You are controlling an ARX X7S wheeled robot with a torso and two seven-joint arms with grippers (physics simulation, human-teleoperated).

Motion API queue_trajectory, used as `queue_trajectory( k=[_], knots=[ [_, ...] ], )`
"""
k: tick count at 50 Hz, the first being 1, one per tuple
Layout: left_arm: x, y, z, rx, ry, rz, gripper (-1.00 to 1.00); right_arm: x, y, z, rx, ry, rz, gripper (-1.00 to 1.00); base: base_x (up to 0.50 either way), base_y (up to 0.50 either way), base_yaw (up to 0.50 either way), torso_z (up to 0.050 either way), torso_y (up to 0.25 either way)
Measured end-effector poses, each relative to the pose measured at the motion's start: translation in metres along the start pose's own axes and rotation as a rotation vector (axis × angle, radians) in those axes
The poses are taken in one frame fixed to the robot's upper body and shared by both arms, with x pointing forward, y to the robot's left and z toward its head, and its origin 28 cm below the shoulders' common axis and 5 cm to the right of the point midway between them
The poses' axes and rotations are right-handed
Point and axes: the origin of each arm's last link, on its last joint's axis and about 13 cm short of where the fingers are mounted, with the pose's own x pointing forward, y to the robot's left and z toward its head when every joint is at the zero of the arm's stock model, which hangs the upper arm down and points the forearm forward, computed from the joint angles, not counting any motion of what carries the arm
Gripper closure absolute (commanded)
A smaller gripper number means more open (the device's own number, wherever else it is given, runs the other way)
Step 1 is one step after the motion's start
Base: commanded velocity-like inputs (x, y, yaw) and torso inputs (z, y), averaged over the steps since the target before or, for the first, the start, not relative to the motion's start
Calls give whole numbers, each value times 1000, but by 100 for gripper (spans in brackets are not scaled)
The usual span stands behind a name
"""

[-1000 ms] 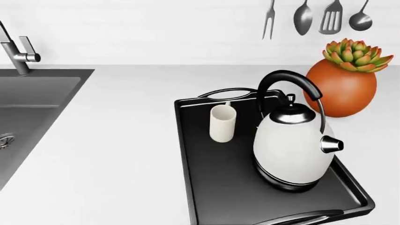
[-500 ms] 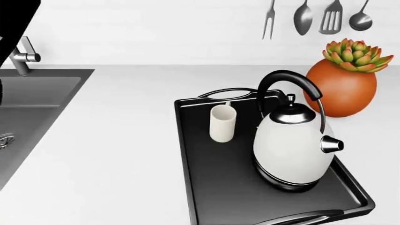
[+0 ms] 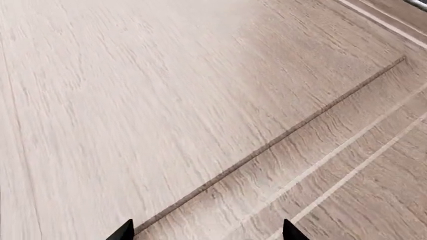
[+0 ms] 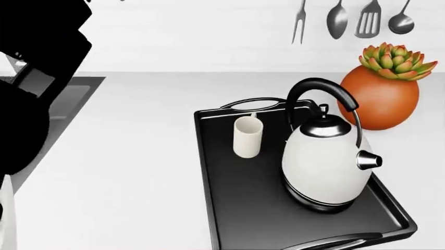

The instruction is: Pick the kettle from the counter and place it on the tray. Then pick the mug from the cabinet and place it on the tray. Then close the cabinet doors.

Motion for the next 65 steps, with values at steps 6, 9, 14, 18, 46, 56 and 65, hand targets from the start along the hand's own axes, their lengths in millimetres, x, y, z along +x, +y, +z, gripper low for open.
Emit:
queue_trajectory(
  k=[6, 9, 14, 18, 46, 56, 65],
  knots=[
    [-2, -5, -5, 67, -27, 0, -100, 0, 0, -2, 0, 3, -1, -100, 0, 0, 0, 0, 0],
    [-3, -7, -7, 89, -37, 0, -100, 0, 0, -2, 1, 5, -1, -100, 0, 0, 0, 0, 0],
    [-3, -8, -7, 101, -39, 4, -100, 0, 0, -4, 1, 8, -2, -100, 0, 0, 0, 0, 0],
    [-3, -9, -4, 84, -16, 4, -100, 0, -1, -4, 2, 9, -3, -100, 0, 0, 0, 0, 0],
    [-49, 70, 61, -507, 71, 132, -100, -1, 5, 0, 4, 3, 29, -100, 0, 0, 0, 2, 0],
    [-138, 75, 54, -565, 44, 194, -100, 0, 12, 1, -4, 3, 57, -100, 0, 0, 0, 0, 0],
    [-206, 67, 42, -563, 55, 247, -100, 0, 16, 1, -5, 5, 77, -100, 1, -132, 0, 0, 0]
  ],
)
